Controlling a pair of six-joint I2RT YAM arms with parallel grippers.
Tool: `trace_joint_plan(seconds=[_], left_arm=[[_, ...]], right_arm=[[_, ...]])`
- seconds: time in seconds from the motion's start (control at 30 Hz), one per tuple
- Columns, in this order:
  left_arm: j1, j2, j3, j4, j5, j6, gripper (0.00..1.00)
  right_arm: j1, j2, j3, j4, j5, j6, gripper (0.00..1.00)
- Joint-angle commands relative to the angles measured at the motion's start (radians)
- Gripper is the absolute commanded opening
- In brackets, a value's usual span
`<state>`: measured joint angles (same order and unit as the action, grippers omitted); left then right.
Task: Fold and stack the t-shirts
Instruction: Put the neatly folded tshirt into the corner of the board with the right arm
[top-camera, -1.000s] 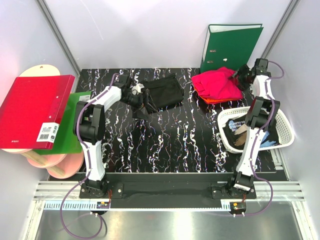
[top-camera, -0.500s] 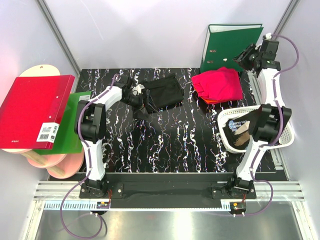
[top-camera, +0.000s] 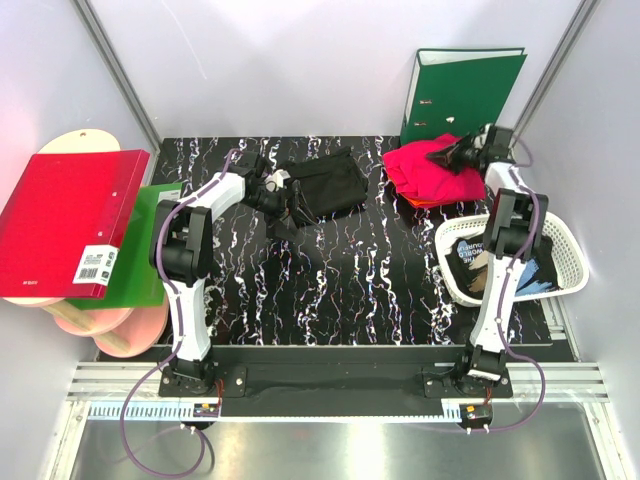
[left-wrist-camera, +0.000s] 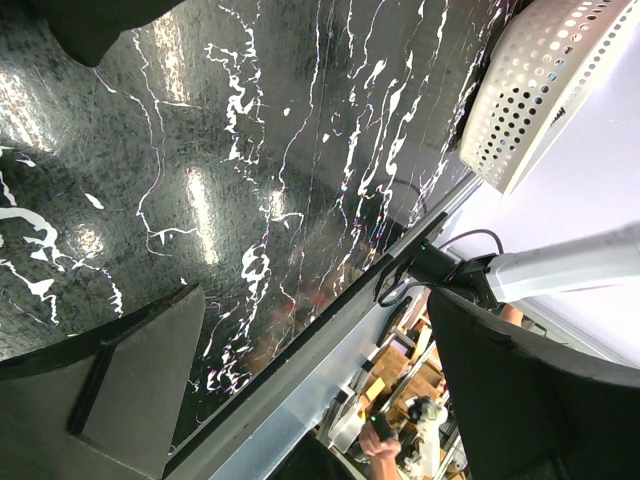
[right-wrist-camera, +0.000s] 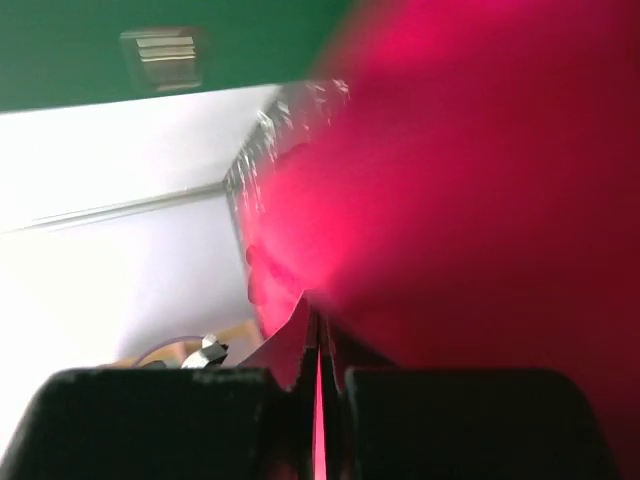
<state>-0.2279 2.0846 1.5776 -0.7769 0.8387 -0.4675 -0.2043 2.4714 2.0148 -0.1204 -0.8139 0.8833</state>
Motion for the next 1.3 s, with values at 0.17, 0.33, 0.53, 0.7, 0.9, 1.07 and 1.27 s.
trace_joint_plan(seconds=[0.17, 0.33, 0.53, 0.7, 0.9, 1.07, 1.27], left_arm=[[0.002, -0.006, 0.035, -0.008, 0.04, 0.027, 0.99], [0.007, -0.004, 0.036, -0.013, 0.046, 0.035, 0.99], [0.018, -0.027, 0.059, -0.012, 0.01, 0.046, 0.99], [0.056, -0.083, 0.055, 0.063, -0.133, -0.031, 0.99], [0.07, -0.1, 0.044, 0.134, -0.294, -0.095, 0.99], [0.073, -0.044, 0.096, 0.137, -0.397, -0.167, 0.99], [0.068, 0.043, 0.189, 0.136, -0.434, -0.258, 0.99]], right_arm=[[0.014, 0.133, 0.111, 0.058, 0.024, 0.102, 0.0], [0.016, 0.094, 0.114, 0.054, 0.079, 0.059, 0.0], [0.029, -0.135, 0.026, 0.038, 0.053, -0.01, 0.39], [0.104, -0.304, 0.007, -0.07, 0.05, -0.104, 0.94], [0.255, -0.235, 0.163, -0.365, 0.077, -0.256, 1.0], [0.39, -0.037, 0.455, -0.773, 0.28, -0.443, 0.99], [0.425, 0.014, 0.441, -0.877, 0.478, -0.48, 0.98]])
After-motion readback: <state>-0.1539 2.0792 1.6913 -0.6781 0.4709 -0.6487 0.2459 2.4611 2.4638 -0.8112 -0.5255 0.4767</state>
